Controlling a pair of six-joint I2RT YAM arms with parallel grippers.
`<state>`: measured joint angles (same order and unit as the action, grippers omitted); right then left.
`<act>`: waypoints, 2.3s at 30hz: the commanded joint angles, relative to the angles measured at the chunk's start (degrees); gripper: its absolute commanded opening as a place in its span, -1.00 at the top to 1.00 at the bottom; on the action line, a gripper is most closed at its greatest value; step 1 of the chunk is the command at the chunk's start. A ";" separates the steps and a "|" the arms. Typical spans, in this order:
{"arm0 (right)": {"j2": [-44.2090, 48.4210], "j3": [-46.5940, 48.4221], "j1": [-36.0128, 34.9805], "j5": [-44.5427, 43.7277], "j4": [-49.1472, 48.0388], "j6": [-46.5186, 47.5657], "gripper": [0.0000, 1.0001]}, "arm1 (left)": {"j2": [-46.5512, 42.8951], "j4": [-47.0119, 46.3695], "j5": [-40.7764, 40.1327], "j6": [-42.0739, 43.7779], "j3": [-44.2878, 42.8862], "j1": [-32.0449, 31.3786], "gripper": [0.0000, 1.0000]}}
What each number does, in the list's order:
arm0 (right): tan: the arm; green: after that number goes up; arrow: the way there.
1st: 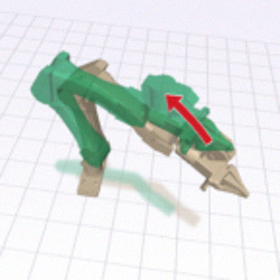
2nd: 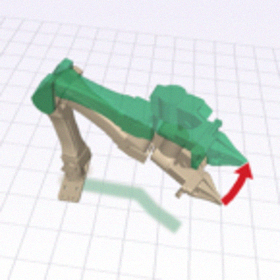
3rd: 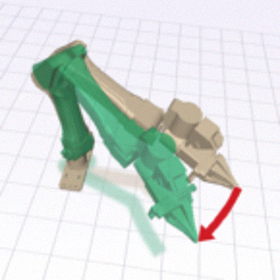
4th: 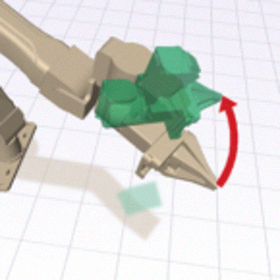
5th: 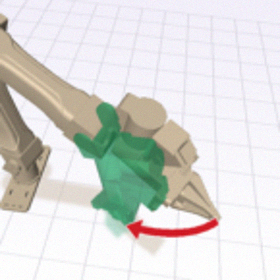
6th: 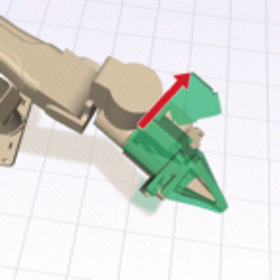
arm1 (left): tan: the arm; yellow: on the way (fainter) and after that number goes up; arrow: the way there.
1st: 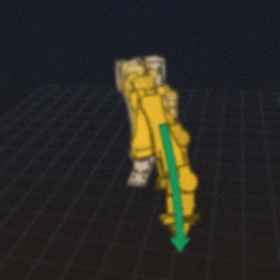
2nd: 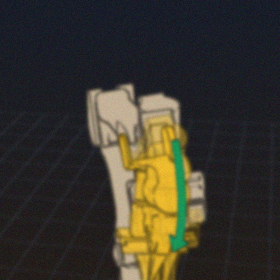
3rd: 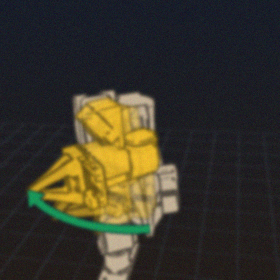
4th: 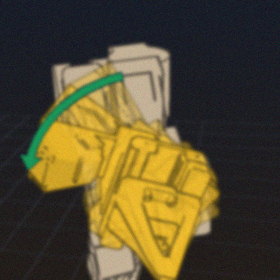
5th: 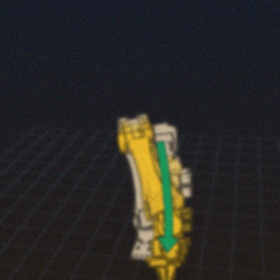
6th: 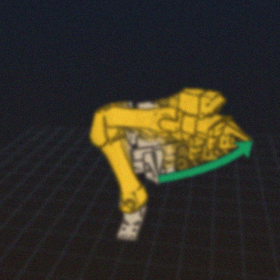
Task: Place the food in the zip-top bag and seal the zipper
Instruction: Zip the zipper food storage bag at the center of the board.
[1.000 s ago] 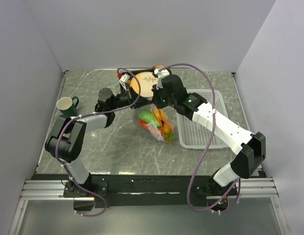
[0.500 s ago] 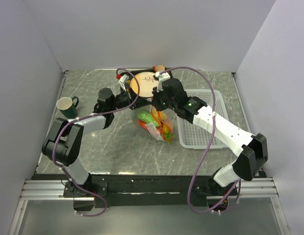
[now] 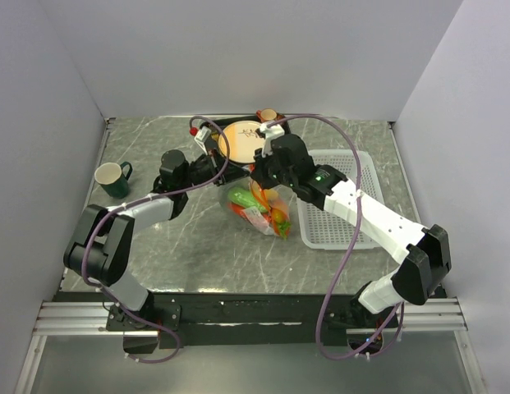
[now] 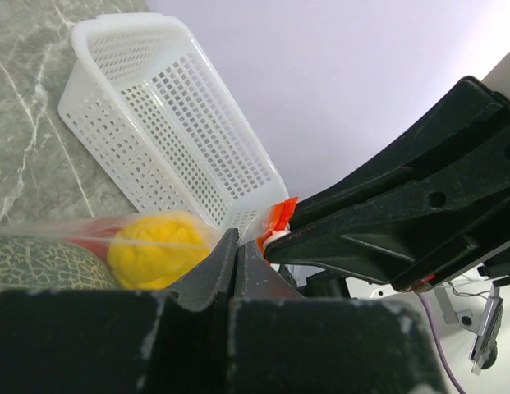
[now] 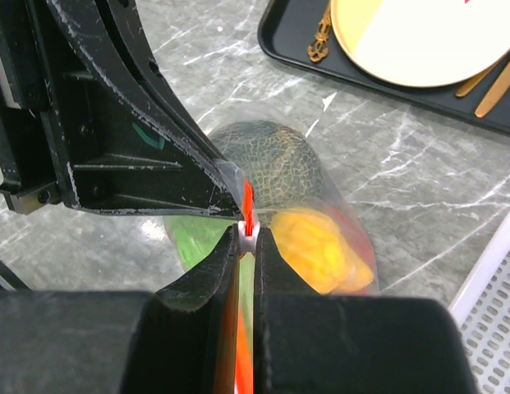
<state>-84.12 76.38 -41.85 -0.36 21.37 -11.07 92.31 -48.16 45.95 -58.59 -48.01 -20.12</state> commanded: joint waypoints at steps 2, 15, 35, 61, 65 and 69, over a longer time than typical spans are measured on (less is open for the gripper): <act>2.47 -2.72 -1.48 2.29 12.30 0.44 1.00 | -3.72 -3.52 -13.43 0.76 -0.42 5.97 0.99; 3.52 -5.19 -1.84 2.21 11.42 -0.09 1.00 | -4.16 -2.02 -12.82 0.49 -0.95 7.11 0.99; 8.35 -9.05 -1.75 0.45 13.26 -1.15 1.00 | -8.55 7.11 -16.42 5.32 -0.07 12.29 0.99; 10.20 -12.48 -2.89 9.77 14.85 -2.64 1.00 | -8.11 11.69 -13.79 8.14 -2.79 18.36 0.99; 9.67 -12.40 -2.98 9.50 14.15 -2.73 1.00 | -7.50 9.42 -10.19 6.65 -2.44 18.36 0.99; 9.23 -11.87 -3.07 8.45 13.35 -2.99 1.00 | -8.72 7.90 -9.04 4.97 0.01 16.88 0.99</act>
<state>-76.40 65.10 -44.29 8.08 30.55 -13.67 85.17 -32.77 38.94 -52.90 -47.16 -3.55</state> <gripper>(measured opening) 0.095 0.014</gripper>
